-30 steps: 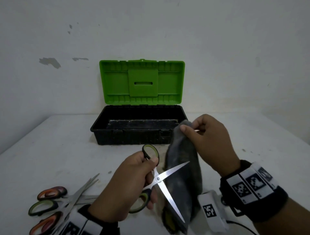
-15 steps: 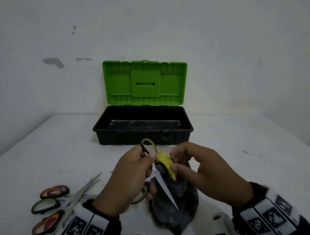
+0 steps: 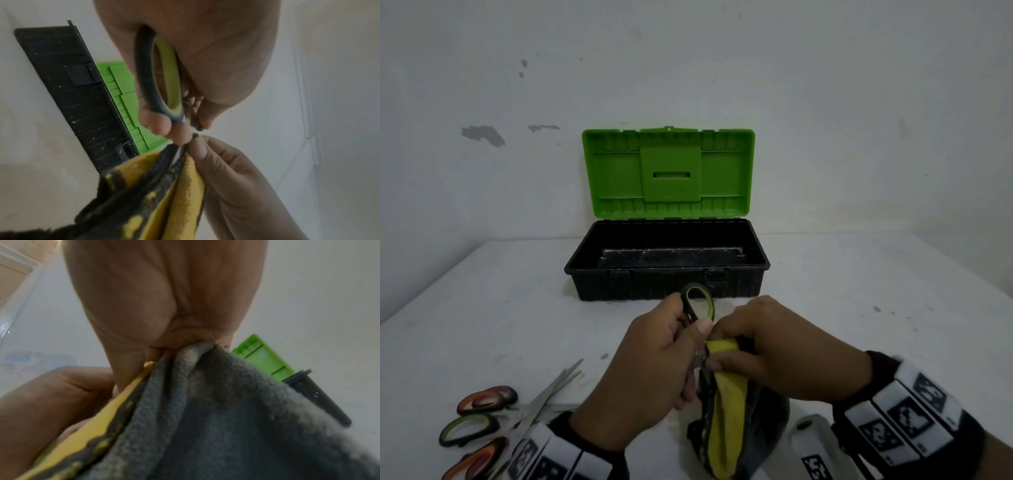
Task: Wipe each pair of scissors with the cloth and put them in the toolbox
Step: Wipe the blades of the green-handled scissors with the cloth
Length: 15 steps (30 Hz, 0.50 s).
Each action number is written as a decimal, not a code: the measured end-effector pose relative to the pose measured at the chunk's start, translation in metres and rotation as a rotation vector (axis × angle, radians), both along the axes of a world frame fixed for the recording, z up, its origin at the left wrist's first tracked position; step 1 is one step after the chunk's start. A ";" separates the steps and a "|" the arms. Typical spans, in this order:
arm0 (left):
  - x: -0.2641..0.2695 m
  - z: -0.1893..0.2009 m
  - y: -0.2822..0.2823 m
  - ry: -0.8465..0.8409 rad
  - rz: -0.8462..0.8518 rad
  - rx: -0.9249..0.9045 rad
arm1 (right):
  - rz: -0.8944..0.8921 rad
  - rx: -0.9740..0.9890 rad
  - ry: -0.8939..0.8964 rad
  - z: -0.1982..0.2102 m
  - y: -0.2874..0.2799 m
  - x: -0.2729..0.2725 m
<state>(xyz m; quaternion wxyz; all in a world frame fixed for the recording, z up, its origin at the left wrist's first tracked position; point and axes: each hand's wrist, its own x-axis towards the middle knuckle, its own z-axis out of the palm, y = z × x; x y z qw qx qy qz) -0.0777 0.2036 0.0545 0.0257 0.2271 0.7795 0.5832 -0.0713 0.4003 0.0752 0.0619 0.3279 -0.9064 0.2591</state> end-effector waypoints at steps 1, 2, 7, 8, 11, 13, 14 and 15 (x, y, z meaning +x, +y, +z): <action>-0.001 0.000 -0.001 -0.003 -0.001 -0.004 | -0.009 0.003 -0.016 0.001 0.004 -0.001; -0.001 0.000 -0.002 -0.005 0.000 -0.008 | -0.024 -0.005 -0.037 0.002 0.009 -0.001; -0.001 -0.002 0.002 0.007 -0.005 -0.009 | -0.069 -0.013 -0.109 0.006 0.020 -0.001; -0.001 -0.002 0.004 0.014 -0.009 -0.007 | -0.078 -0.026 -0.116 0.006 0.019 -0.001; -0.001 0.000 0.009 0.019 -0.033 0.021 | -0.053 -0.074 -0.128 0.007 0.011 -0.002; -0.001 -0.001 0.010 0.012 -0.060 0.044 | -0.017 -0.085 -0.126 0.006 0.005 -0.001; -0.001 0.000 0.009 0.003 -0.069 0.057 | -0.016 -0.085 -0.129 0.006 0.004 0.000; -0.001 0.000 0.008 -0.007 -0.071 0.069 | -0.019 -0.083 -0.132 0.006 0.004 -0.001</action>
